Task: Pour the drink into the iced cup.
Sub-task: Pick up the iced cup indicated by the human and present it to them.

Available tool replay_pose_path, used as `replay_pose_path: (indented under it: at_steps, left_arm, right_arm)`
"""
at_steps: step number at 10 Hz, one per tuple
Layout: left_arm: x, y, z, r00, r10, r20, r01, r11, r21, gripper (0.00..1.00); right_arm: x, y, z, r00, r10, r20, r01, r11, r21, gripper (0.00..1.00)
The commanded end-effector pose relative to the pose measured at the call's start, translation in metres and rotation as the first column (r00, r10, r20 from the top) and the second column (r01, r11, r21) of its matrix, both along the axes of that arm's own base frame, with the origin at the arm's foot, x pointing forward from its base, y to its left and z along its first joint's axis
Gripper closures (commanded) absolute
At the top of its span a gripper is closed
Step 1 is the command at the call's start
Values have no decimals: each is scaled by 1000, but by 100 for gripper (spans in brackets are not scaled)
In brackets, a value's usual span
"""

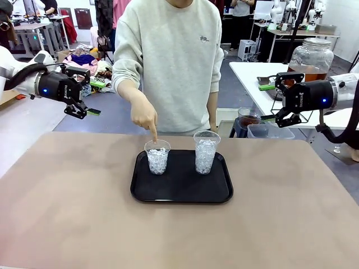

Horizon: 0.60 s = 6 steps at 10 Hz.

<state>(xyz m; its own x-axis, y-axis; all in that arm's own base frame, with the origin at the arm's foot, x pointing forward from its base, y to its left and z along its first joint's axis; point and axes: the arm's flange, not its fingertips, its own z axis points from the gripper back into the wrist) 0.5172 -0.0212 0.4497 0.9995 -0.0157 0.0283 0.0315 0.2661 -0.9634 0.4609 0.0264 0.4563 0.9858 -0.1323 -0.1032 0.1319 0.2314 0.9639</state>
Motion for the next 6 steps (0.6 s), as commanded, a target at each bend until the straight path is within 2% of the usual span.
replay_pose_path:
  at_steps: [1,6]
  left_arm:
    - [0,0,0,1000,1,-6,-1,1000,-1,0]
    - [0,0,0,1000,1,-6,-1,1000,-1,0]
  right_arm:
    - [0,1,2,1000,0,1,0,1000,1,0]
    - [0,1,2,1000,0,1,0,1000,1,0]
